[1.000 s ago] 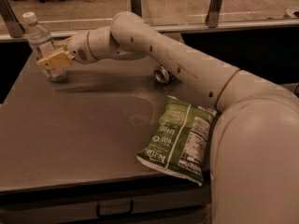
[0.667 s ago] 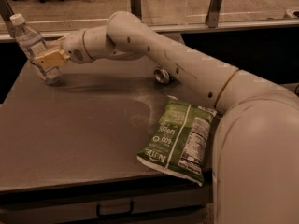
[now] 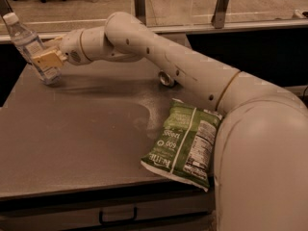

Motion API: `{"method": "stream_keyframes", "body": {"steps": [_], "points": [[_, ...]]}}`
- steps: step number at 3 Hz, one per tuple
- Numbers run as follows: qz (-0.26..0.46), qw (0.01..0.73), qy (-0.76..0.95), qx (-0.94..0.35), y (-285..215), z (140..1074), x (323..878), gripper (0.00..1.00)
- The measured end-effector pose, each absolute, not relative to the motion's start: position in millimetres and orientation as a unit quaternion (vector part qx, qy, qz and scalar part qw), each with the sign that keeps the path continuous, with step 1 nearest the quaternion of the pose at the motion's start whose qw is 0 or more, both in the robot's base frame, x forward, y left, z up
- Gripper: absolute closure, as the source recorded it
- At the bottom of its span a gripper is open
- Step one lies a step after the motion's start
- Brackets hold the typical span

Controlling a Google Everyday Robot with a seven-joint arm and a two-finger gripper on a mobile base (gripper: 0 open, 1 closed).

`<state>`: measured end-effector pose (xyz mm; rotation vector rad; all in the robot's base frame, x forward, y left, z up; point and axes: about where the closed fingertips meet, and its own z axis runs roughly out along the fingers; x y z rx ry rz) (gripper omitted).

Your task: Move blue plastic bottle near green jalapeno chip bag

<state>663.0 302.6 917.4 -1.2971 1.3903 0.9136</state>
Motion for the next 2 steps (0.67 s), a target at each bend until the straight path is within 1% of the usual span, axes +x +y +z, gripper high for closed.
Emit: {"method": "stream_keyframes", "body": {"steps": [1,2], "points": [[0.377,0.493,0.573,-0.535,303,917,663,1.0],[0.362,0.489,0.599,-0.521,265,912,656,1.0]]}}
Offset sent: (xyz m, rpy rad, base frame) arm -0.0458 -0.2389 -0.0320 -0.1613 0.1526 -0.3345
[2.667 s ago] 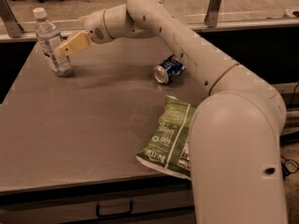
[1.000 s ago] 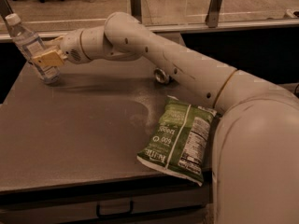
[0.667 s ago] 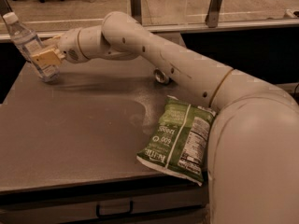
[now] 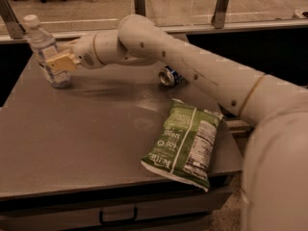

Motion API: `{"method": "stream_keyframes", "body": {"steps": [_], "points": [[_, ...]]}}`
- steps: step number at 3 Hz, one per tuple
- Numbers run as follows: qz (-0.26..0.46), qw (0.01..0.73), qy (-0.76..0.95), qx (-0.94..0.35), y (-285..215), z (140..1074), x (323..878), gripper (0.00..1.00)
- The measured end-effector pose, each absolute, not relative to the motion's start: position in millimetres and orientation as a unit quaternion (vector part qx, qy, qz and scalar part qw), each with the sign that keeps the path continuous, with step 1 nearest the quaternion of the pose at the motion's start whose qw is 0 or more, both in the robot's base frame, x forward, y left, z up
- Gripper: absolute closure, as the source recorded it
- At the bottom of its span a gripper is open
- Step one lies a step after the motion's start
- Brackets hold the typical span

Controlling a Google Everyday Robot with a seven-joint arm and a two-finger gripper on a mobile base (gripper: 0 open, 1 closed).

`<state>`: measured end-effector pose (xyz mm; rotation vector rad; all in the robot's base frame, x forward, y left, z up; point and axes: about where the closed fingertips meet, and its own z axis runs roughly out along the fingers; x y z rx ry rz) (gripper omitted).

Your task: Move blue plastic bottle near green jalapeno chip bag

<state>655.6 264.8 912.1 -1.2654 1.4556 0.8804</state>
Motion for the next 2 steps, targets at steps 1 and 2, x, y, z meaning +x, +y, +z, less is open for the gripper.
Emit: {"method": "stream_keyframes", "body": {"steps": [1,2], "points": [[0.33,0.482,0.657,-0.477,174,916,618,1.0],[0.308,0.473,0.696,-0.444,104,907,577,1.0]]}}
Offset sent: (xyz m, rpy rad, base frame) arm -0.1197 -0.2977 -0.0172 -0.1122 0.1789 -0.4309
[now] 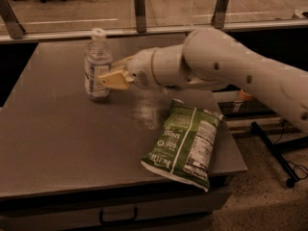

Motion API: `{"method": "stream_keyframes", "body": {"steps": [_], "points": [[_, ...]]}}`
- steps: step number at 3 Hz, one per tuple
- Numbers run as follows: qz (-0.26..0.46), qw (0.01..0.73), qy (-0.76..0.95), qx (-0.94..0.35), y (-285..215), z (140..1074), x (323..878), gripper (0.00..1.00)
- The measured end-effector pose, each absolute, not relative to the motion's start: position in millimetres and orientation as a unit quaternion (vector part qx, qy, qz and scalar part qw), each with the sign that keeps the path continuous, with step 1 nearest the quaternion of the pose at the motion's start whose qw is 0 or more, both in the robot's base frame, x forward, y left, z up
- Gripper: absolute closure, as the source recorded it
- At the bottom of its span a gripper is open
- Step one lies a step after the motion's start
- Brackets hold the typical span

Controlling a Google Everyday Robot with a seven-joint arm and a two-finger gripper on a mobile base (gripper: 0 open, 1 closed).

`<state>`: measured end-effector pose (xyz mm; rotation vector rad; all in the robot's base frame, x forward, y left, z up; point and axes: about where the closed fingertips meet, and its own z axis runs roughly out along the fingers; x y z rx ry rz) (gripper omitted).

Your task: Move blue plastic bottle near green jalapeno chip bag

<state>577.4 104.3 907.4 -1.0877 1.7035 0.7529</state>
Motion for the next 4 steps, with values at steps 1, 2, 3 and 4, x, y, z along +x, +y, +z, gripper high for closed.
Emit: {"method": "stream_keyframes", "body": {"steps": [1,2,3,4], "points": [[0.293,0.468,0.723,-0.415,45,903,553,1.0],[0.28,0.465,0.742,-0.394,4,901,534,0.82],[0.276,0.462,0.75,-0.385,-17,899,525,0.59],[0.273,0.459,0.757,-0.377,-28,897,519,0.35]]}}
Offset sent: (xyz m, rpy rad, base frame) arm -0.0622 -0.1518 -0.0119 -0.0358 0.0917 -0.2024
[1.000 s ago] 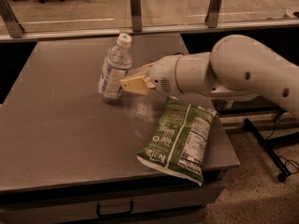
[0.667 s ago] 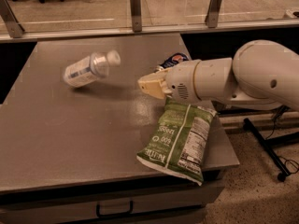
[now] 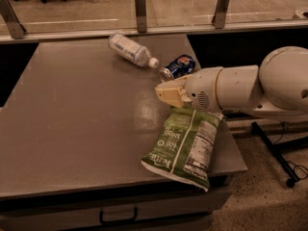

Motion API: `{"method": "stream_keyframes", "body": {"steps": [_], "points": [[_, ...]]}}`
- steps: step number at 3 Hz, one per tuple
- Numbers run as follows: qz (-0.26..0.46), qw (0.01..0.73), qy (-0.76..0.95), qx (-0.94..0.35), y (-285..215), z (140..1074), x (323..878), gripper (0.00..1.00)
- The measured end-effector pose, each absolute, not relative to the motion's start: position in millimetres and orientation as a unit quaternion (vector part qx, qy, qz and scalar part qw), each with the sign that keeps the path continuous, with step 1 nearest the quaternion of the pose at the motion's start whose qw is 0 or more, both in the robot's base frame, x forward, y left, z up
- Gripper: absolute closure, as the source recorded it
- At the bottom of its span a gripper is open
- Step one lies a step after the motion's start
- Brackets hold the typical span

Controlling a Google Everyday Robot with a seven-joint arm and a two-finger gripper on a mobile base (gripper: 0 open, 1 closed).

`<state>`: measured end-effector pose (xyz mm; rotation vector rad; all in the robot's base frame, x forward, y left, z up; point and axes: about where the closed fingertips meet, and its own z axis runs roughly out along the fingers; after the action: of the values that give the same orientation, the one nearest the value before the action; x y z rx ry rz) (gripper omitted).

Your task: Move blue plastic bottle near green jalapeno chip bag

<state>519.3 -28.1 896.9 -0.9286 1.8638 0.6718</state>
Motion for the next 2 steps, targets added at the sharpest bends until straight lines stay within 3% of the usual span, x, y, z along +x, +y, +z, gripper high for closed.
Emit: {"method": "stream_keyframes", "body": {"steps": [1,2], "points": [[0.268,0.459,0.76,-0.375,-35.0,895.9,516.6,0.13],[0.267,0.459,0.759,-0.377,-32.9,897.3,515.7,0.0]]}}
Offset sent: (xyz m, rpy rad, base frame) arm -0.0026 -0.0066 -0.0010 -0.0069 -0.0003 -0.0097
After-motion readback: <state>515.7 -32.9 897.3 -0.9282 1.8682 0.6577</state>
